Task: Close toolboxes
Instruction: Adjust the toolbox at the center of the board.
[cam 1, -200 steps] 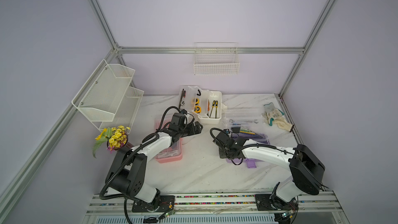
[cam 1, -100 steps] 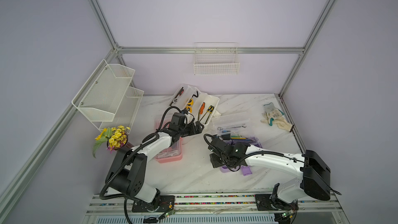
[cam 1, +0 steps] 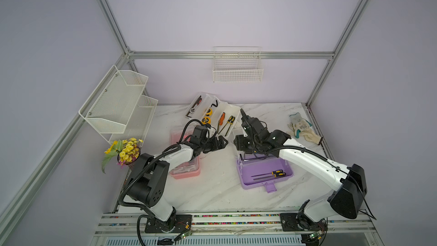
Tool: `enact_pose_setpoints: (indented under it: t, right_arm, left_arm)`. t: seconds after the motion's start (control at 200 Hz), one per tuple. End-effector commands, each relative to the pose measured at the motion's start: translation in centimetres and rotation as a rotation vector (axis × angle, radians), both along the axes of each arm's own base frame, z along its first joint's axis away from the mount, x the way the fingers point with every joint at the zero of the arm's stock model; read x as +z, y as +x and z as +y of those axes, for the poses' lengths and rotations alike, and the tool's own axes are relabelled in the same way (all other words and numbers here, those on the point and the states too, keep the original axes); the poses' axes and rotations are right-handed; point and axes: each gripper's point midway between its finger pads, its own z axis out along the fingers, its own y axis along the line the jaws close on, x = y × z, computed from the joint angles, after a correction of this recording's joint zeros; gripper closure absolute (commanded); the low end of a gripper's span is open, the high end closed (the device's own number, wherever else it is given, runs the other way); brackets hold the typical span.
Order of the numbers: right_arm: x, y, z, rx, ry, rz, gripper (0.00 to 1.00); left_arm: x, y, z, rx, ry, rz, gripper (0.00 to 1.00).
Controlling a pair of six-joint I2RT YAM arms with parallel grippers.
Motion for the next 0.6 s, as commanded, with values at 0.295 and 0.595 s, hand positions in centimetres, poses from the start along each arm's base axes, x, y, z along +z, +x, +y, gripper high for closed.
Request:
enact_pose_setpoints:
  t: [0.295, 0.595]
  right_arm:
    - [-1.2, 10.8, -13.4, -0.262, -0.057, -0.043, 0.48]
    - [-5.9, 13.7, -22.9, -0.463, -0.021, 0.02, 0.5]
  left_arm:
    - [0.0, 4.5, -0.8, 0.075, -0.006, -0.049, 0.03]
    - [0.3, 9.1, -0.8, 0.12, -0.041, -0.074, 0.03]
